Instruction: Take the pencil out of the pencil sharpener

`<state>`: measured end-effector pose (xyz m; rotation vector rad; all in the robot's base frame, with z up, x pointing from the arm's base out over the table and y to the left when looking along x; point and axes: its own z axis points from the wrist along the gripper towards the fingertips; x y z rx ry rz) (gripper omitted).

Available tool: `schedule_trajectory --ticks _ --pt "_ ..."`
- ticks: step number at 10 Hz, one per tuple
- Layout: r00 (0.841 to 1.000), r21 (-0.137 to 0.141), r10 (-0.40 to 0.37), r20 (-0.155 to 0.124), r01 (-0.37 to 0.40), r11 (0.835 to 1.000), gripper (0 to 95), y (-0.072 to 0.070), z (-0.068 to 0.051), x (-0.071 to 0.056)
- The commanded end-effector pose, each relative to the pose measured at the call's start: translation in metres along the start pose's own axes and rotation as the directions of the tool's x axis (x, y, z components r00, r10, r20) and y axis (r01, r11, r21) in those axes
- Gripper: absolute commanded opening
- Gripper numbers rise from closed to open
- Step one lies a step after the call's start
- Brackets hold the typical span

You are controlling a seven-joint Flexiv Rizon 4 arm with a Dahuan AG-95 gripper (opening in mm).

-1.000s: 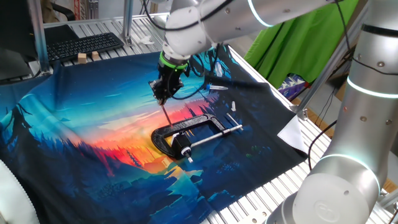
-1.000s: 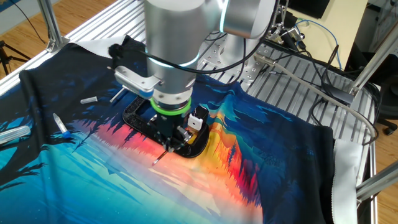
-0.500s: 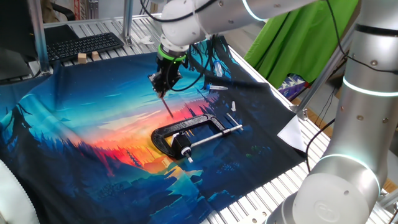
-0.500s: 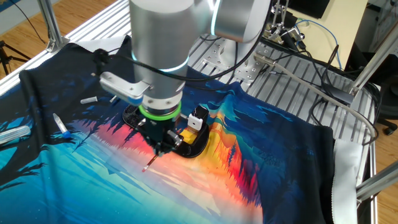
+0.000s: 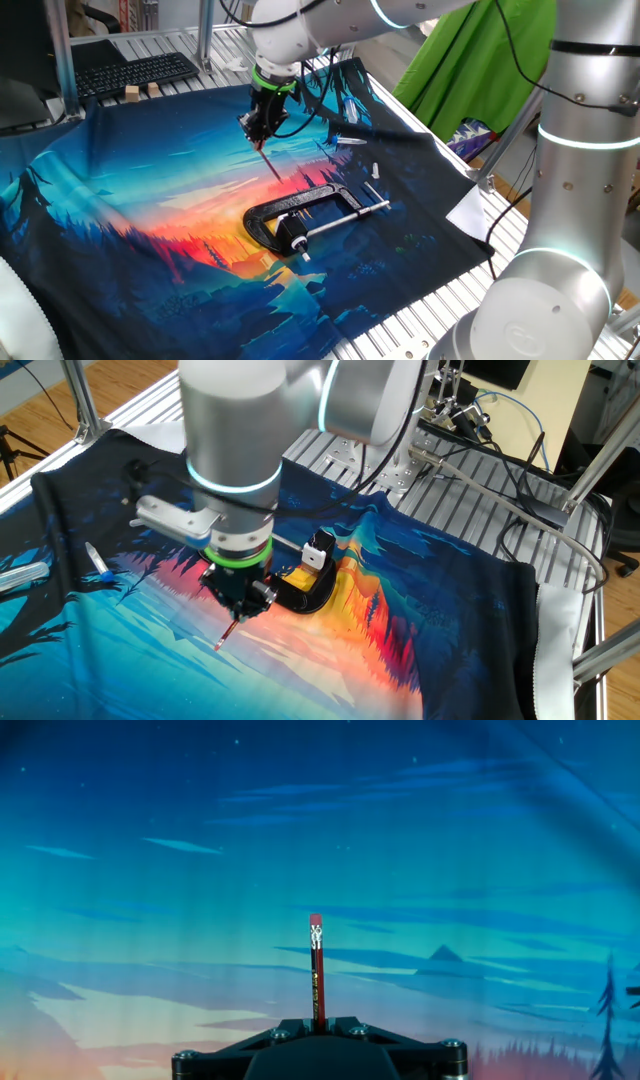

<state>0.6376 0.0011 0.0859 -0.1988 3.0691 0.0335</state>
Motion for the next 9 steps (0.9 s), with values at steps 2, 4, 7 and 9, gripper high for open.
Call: schedule_trajectory --ticks 2,4,7,9 --pt "0.999 -0.013 0.031 0.015 -0.031 0.999 0.0 -0.0005 -0.0009 0.0014" --pt "0.999 -0.015 0.032 0.001 -0.032 0.999 0.0 -0.0002 -0.0005 0.0017" --pt "0.999 -0.016 0.042 0.019 -0.042 0.999 0.0 0.0003 -0.0002 0.0022" --pt "0.999 -0.019 0.039 0.023 -0.039 0.999 0.0 0.0003 -0.0002 0.0022"
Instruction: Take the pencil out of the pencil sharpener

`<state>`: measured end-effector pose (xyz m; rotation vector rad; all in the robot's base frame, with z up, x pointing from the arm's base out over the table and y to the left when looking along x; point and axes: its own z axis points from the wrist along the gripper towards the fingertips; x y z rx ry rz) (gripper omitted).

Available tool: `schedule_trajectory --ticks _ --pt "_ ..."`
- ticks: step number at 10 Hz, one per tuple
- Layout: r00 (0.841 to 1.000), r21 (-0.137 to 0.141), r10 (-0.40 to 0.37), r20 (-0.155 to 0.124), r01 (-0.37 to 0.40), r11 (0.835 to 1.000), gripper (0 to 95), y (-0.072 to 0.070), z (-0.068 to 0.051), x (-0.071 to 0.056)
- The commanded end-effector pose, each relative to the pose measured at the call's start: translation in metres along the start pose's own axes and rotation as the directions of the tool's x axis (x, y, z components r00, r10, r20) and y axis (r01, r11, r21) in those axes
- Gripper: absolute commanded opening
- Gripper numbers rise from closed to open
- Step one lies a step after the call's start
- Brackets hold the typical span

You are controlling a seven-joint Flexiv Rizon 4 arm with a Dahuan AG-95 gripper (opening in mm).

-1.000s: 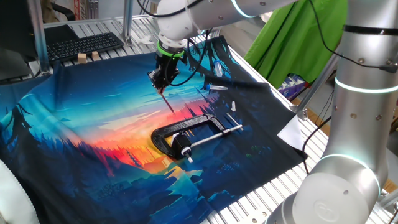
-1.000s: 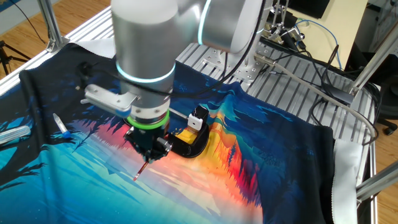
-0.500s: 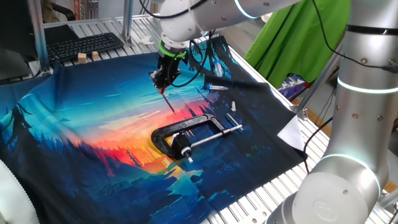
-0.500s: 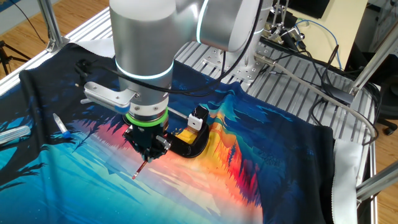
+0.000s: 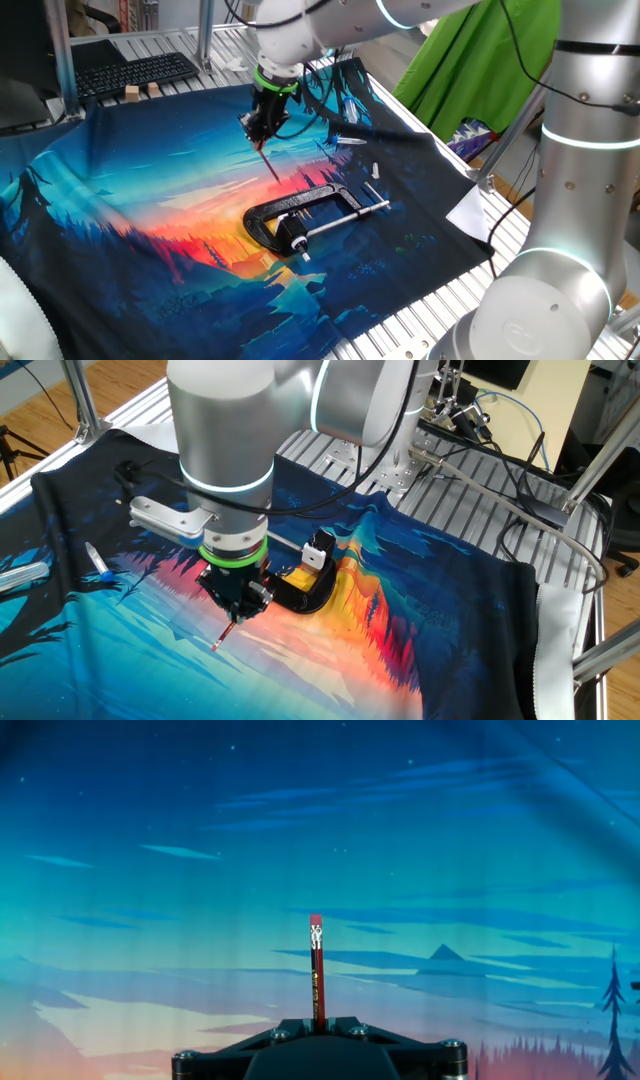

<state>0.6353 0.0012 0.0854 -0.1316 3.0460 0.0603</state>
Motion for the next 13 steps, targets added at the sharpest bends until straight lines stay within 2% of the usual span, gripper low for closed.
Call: schedule_trajectory --ticks 1,2,5,6,8,9,10,11,12,13 --pt "1.000 -0.005 -0.005 0.000 0.005 1.000 0.0 0.0000 -0.0006 -0.0002" --pt "1.000 -0.001 0.003 0.011 -0.003 1.000 0.0 0.0000 -0.0006 -0.0002" --pt "1.000 -0.006 0.002 0.003 -0.002 1.000 0.0 0.0000 -0.0006 -0.0002" --pt "1.000 -0.006 -0.005 -0.013 0.005 1.000 0.0 0.0000 -0.0006 -0.0002" --pt "0.997 -0.014 -0.031 -0.076 0.030 0.999 0.0 0.0000 -0.0006 -0.0002" --pt "0.995 -0.021 -0.038 -0.089 0.037 0.999 0.0 0.0000 -0.0006 -0.0002" --pt "0.999 -0.027 -0.020 -0.039 0.018 0.999 0.0 0.0000 -0.0006 -0.0002" --pt "1.000 -0.019 -0.008 -0.021 0.007 1.000 0.0 0.0000 -0.0006 -0.0002" --pt "1.000 -0.018 -0.002 -0.023 0.002 1.000 0.0 0.0000 -0.0006 -0.0002" --pt "0.999 0.011 -0.008 -0.041 0.009 1.000 0.0 0.0024 0.0059 -0.0011"
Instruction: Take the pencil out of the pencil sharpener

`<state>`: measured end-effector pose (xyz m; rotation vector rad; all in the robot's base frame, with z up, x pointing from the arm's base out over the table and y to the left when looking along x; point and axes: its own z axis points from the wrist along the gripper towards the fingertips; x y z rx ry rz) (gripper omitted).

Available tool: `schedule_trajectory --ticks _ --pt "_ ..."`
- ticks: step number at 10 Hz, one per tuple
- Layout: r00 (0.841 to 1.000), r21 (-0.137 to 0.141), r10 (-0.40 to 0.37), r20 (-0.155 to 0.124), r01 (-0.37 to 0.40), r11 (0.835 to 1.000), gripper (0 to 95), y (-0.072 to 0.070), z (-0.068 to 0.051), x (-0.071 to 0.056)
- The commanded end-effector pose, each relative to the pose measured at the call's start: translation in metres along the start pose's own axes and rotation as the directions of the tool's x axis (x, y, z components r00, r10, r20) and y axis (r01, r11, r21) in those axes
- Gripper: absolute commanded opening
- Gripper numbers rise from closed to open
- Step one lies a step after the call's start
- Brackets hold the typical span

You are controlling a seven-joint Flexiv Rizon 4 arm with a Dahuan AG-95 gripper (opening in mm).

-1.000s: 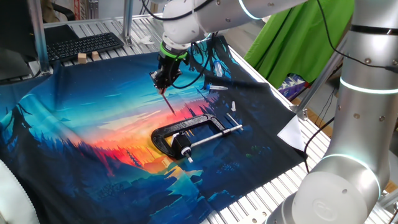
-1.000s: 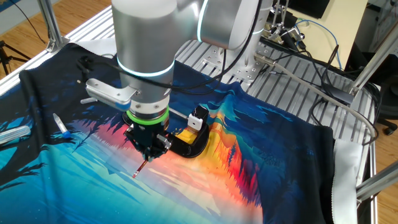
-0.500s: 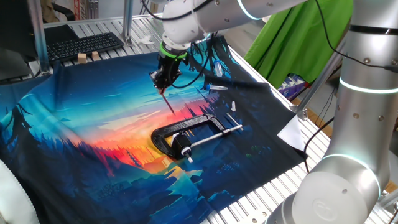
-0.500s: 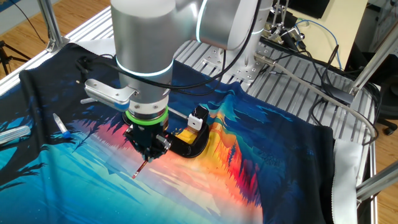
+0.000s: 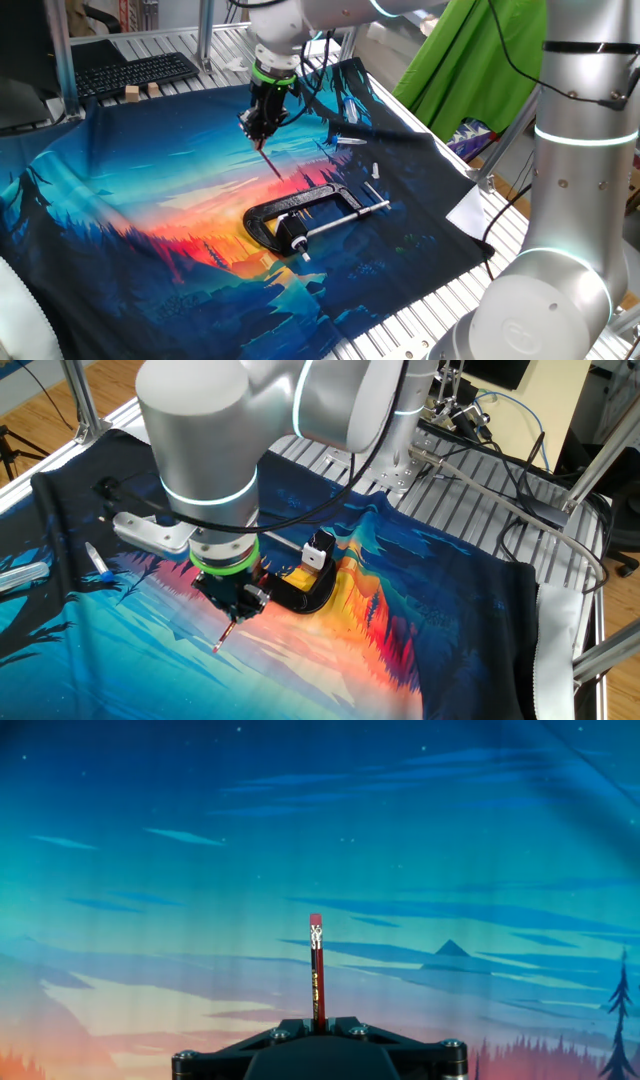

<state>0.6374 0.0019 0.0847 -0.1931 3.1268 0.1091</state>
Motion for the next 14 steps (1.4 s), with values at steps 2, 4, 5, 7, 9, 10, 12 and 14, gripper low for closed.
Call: schedule_trajectory --ticks 2,4,5,7,9,10,12,14 --pt "0.999 0.043 0.028 0.042 -0.029 0.999 0.0 0.005 0.018 0.001" --pt "1.000 0.043 0.021 0.022 -0.022 0.999 0.0 0.007 0.027 0.001" --pt "1.000 0.041 0.011 0.005 -0.011 0.999 0.0 0.007 0.029 0.001" --pt "1.000 0.038 0.016 -0.014 -0.016 0.999 0.0 0.006 0.045 0.003" --pt "1.000 0.047 0.021 -0.020 -0.020 0.999 0.0 0.007 0.056 0.004" --pt "0.999 0.048 0.029 -0.027 -0.028 0.998 0.0 0.007 0.058 0.005" --pt "0.999 0.046 0.032 -0.033 -0.031 0.998 0.0 0.007 0.062 0.010" --pt "0.999 0.048 0.032 -0.038 -0.030 0.998 0.0 0.007 0.063 0.011"
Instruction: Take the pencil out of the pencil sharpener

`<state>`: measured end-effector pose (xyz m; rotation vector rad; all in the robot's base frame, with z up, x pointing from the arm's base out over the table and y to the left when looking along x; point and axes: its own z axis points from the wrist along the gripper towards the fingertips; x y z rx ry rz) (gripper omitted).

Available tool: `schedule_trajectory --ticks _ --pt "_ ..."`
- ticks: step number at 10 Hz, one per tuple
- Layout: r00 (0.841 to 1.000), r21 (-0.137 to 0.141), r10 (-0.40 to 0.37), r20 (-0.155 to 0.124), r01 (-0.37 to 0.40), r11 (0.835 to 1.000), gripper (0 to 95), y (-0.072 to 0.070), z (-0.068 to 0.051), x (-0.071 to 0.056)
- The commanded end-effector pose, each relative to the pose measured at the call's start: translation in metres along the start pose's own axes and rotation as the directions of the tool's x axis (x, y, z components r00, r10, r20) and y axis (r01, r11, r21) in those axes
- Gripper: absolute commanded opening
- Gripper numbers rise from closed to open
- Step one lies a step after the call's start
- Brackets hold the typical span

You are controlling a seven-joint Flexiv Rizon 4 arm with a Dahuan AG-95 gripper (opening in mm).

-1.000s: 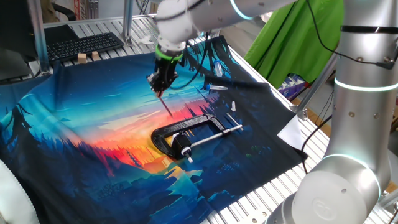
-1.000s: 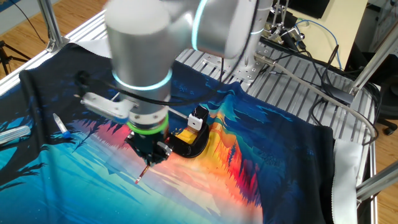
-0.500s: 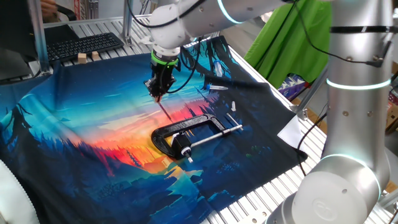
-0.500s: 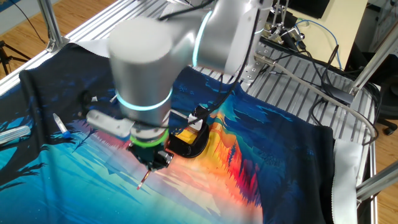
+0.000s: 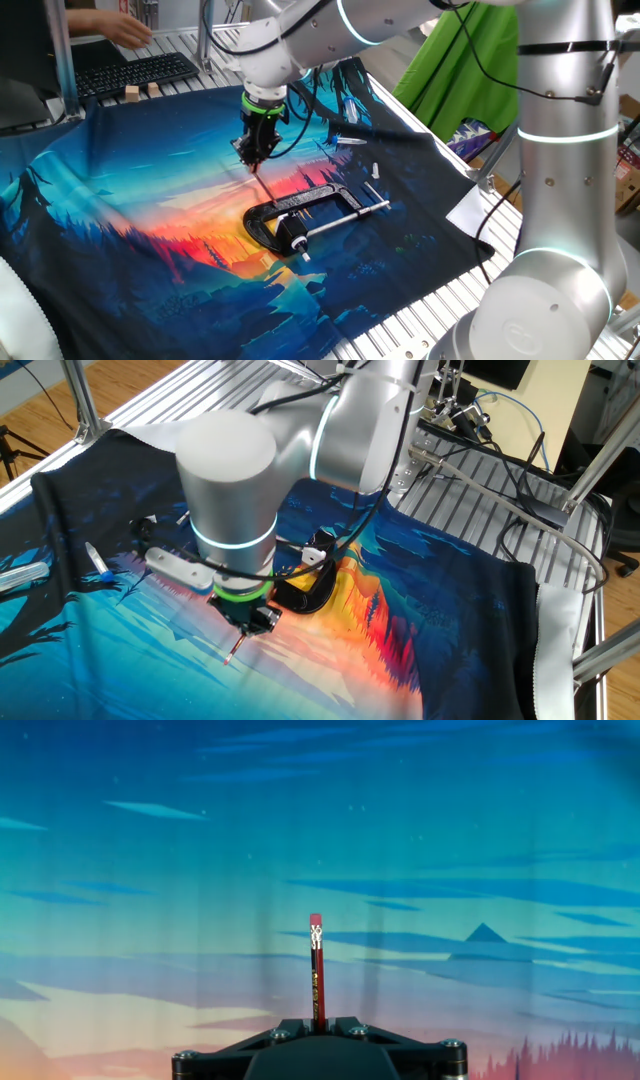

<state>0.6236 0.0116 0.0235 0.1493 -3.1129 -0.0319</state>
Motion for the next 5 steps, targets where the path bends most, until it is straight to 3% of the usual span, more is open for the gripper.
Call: schedule_trajectory --ticks 1,5 --pt "1.000 0.017 0.001 0.000 -0.001 1.000 0.0 0.0003 0.0010 -0.0016" --pt "1.000 0.039 -0.006 -0.004 0.006 0.999 0.0 0.0010 0.0015 0.0003"
